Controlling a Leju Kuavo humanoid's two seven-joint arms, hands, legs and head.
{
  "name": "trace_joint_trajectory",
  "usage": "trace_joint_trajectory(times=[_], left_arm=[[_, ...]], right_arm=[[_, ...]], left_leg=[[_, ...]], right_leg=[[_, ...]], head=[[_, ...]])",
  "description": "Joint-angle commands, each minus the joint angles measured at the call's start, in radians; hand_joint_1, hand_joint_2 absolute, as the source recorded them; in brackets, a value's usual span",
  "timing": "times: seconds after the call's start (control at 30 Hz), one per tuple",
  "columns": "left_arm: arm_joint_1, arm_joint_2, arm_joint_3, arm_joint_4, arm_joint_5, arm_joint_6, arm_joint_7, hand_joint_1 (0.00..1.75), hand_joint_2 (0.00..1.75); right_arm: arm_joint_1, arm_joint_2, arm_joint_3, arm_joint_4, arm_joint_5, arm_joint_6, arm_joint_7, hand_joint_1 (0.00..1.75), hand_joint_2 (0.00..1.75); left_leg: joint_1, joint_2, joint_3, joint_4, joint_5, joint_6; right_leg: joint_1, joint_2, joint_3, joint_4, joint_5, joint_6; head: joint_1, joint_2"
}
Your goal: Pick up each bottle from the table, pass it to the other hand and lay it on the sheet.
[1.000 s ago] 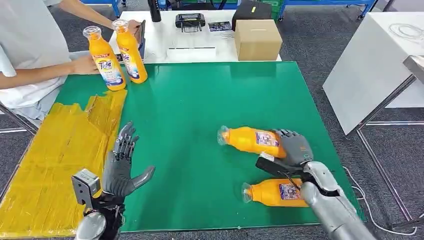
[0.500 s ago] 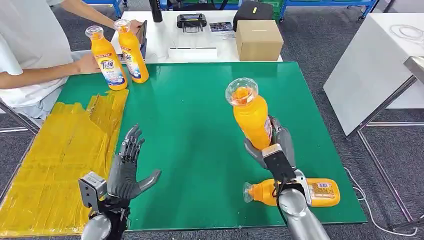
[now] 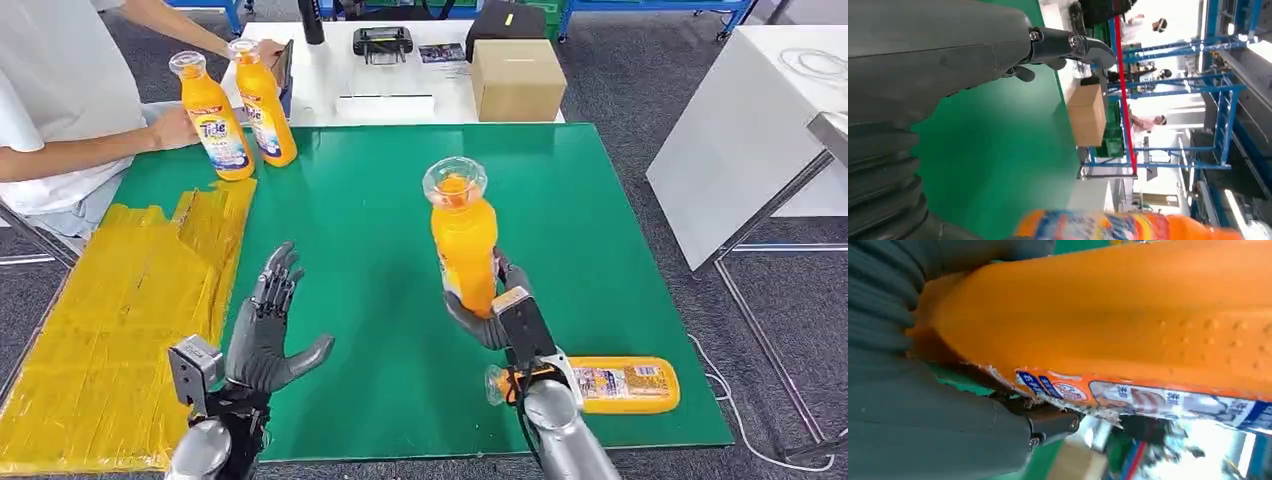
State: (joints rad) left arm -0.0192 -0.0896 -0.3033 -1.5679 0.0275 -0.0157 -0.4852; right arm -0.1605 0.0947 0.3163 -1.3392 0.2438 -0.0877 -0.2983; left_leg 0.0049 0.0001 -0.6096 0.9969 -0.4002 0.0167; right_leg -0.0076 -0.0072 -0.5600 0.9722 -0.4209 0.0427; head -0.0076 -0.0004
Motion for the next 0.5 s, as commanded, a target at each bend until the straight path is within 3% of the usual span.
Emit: trace_joint_trajectory(times=[0.03,0.23,0.5], left_arm=[[-0.101,0.028,-0.081,0.09,0.025,-0.01,0.02,0.0,1.75],[-0.101,0.03,-0.085,0.091,0.03,-0.013,0.02,0.0,1.75],[-0.107,0.031,-0.11,0.108,0.039,-0.022,0.027,0.0,1.75]], right_arm=[[-0.139,0.092,0.168,0.366,-0.003,-0.004,-0.018,1.75,1.75],[-0.141,0.091,0.177,0.368,-0.001,-0.002,-0.018,1.75,1.75],[-0.135,0.098,0.282,0.337,0.149,-0.111,-0.041,1.75,1.75]], left_leg=[[0.001,0.003,0.005,-0.002,-0.001,-0.001],[0.001,0.002,0.006,-0.001,-0.002,-0.002],[0.001,0.002,0.004,-0.001,-0.001,-0.002]], right_leg=[[0.001,0.003,0.004,-0.002,0.0,-0.002],[0.001,0.002,0.006,-0.002,-0.002,-0.001],[0.001,0.002,0.003,-0.001,-0.001,-0.001]], head=[[0.0,0.0],[0.0,0.0],[0.0,0.0]])
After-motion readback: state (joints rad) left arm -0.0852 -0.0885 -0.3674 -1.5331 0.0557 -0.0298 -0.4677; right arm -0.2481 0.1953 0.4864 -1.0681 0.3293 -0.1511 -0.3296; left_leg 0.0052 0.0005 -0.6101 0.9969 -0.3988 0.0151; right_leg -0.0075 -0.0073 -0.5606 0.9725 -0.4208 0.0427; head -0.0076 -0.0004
